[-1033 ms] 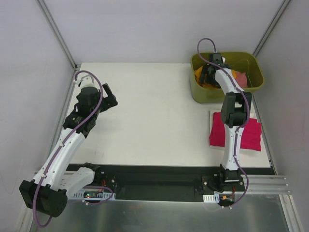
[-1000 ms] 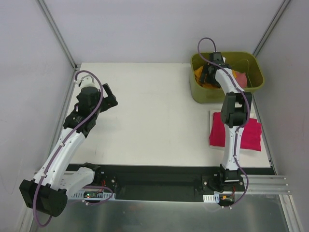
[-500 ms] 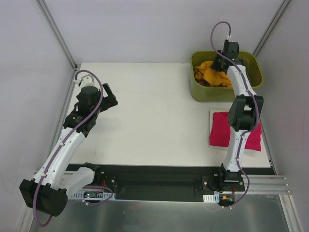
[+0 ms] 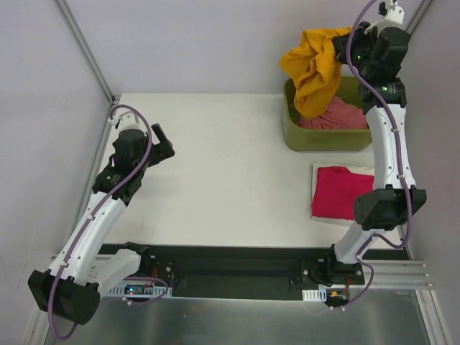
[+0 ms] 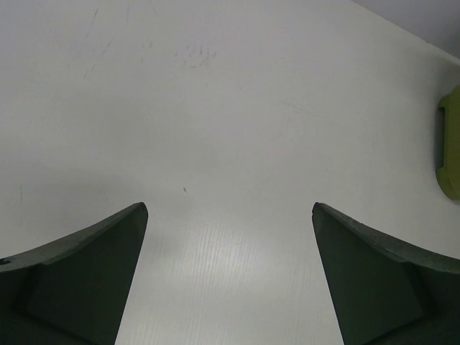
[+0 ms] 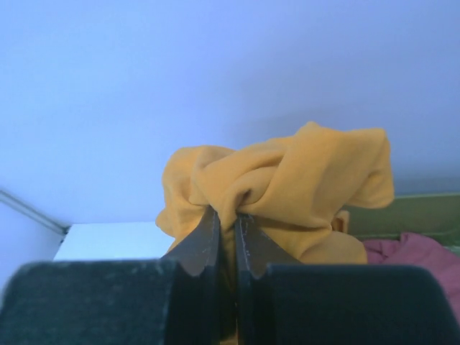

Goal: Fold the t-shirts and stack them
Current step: Move the tshirt to the center of the board

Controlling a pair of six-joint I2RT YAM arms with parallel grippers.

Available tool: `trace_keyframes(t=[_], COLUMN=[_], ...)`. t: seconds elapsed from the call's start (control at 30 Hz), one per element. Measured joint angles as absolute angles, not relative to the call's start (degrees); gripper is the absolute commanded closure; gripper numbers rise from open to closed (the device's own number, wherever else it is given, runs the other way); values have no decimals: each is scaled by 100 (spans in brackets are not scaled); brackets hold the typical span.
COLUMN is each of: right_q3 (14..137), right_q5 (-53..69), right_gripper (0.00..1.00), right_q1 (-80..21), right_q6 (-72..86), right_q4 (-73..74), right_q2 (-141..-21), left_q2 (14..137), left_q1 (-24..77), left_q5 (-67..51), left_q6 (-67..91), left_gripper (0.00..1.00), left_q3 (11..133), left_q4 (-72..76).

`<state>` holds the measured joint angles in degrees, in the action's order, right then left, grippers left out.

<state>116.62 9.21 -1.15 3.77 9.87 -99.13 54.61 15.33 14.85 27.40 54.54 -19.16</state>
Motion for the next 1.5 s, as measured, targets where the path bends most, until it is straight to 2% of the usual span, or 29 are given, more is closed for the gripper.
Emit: trace_keyframes(t=[0.13,0.3,0.47,0.57,0.67,0.7,0.77,0.8,0.83,0.93,1.07,1.3,1.5], right_q3=[11681,11677,11493,11144,10919,10833,10654,10604,10582,10304,9242,7395,6648], right_q5=[1343,1865,2200,2394,2414,2257,1658,1229,867,-263,-716,-180,484], right_gripper=[99,97,93,84,66,49,24,5,0,3,3,3,2], right_q1=[-283,-954,-2502,-3162,-3395,-3420,-3420,-3406,-3391,-3345,-3317,-3564,-4222], right_q6=[445,401,224,126,1,-75,-274,-327,-349,-523,-552,-534,-386], right_q4=[972,1094,1308,1391,1662,1833,2320,2571,2775,3406,3667,3391,3096], right_q2=[-9797,-9502,-8949,-8613,-8567,-8597,-8726,-8851,-8971,-9345,-9238,-8296,-7985], left_q2=[5406,5242,4834,4525,4219,4106,3870,3739,3605,3277,3083,3356,3813], left_q1=[1533,1533,1533,1533,1533,1533,1533,1533,1533,1533,1533,1533,1533], left_q5=[1406,1376,1406,1452,1461,1459,1457,1457,1457,1457,1448,1100,333], left_q6=[2766,2858,3116,3341,3507,3559,3658,3693,3717,3815,3922,4014,4169], left_gripper=[1,1,1,1,1,1,1,1,1,1,1,1,1], left_q3=[5452,5443,5238,5035,4880,4836,4757,4713,4670,4534,4410,4283,3798], left_q4=[-1916,-1916,-1887,-1883,-1940,-1973,-2010,-2012,-2021,-2123,-2353,-2766,-2985])
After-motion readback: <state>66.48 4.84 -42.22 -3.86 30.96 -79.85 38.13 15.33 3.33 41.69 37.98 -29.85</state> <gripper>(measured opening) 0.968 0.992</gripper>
